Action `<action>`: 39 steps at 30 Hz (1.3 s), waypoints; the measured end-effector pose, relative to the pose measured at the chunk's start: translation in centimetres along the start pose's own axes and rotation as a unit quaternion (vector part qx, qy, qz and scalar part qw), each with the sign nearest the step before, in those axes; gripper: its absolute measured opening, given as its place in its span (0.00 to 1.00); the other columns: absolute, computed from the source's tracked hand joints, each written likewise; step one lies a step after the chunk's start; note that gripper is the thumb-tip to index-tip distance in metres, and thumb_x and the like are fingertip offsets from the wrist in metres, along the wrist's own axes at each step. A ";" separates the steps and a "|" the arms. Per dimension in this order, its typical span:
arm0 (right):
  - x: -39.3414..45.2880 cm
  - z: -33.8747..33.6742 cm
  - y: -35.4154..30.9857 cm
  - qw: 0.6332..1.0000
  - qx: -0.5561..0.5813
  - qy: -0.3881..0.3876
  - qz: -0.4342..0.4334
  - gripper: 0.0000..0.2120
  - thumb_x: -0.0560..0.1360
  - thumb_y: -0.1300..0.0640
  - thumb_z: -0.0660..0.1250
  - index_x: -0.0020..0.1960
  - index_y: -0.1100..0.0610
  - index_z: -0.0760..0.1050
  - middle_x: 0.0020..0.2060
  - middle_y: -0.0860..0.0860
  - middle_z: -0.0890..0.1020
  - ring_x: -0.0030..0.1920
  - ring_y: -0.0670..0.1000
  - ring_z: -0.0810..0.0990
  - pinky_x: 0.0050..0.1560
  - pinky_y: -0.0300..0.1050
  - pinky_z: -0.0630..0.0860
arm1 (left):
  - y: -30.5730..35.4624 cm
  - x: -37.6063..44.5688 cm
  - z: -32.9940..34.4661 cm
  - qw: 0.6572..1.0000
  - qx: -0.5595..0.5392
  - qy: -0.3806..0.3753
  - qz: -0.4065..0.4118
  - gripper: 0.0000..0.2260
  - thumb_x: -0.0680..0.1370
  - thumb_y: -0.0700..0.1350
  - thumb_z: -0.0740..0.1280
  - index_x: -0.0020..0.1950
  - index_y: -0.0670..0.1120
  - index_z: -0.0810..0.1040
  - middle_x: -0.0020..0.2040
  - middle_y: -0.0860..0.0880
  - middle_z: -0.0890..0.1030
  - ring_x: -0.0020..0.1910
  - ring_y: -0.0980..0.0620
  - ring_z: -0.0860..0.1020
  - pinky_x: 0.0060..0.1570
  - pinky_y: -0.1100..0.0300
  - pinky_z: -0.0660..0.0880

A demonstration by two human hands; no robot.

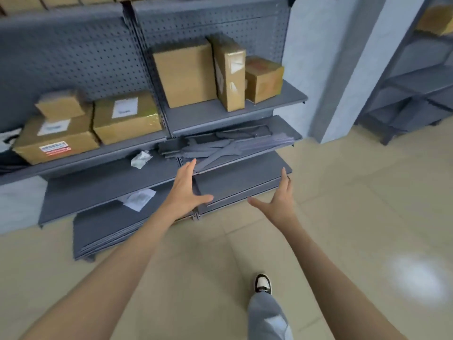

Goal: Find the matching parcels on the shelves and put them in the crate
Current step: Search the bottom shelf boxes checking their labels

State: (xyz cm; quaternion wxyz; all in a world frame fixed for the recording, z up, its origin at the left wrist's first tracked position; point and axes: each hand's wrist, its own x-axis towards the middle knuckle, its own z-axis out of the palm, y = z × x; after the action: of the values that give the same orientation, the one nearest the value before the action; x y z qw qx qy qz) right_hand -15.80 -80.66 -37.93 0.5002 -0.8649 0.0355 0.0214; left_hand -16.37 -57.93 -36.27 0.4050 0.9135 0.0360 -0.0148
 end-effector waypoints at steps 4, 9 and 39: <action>9.6 0.5 -1.3 0.997 0.005 -0.076 -0.008 0.54 0.66 0.55 0.77 0.77 0.55 0.41 0.71 0.59 0.59 0.71 0.60 0.60 0.70 0.54 0.58 | 0.0 6.3 -0.9 0.995 -0.032 0.057 -0.076 0.45 0.69 0.46 0.75 0.77 0.51 0.48 0.76 0.50 0.52 0.74 0.51 0.55 0.69 0.58 0.54; 20.4 0.9 -4.3 0.986 -0.002 -0.160 -0.040 0.54 0.66 0.54 0.77 0.77 0.52 0.40 0.74 0.57 0.55 0.73 0.59 0.56 0.71 0.56 0.58 | 0.8 12.8 -2.0 0.980 -0.096 0.123 -0.126 0.45 0.68 0.46 0.75 0.76 0.51 0.49 0.77 0.51 0.52 0.74 0.50 0.55 0.72 0.52 0.57; 54.5 17.8 -26.3 0.988 -0.107 -0.098 -0.062 0.54 0.67 0.41 0.72 0.77 0.55 0.39 0.76 0.58 0.44 0.75 0.62 0.44 0.73 0.58 0.51 | -9.4 49.8 -21.8 0.963 -0.121 0.192 -0.145 0.52 0.60 0.57 0.78 0.75 0.51 0.53 0.76 0.48 0.55 0.74 0.47 0.56 0.69 0.53 0.56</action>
State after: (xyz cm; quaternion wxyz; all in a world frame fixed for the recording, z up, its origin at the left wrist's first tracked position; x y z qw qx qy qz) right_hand 40.62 -54.33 -28.08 0.4067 -0.9075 -0.0699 0.0788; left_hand 32.46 -32.81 -31.40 0.4916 0.8283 0.2466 0.1070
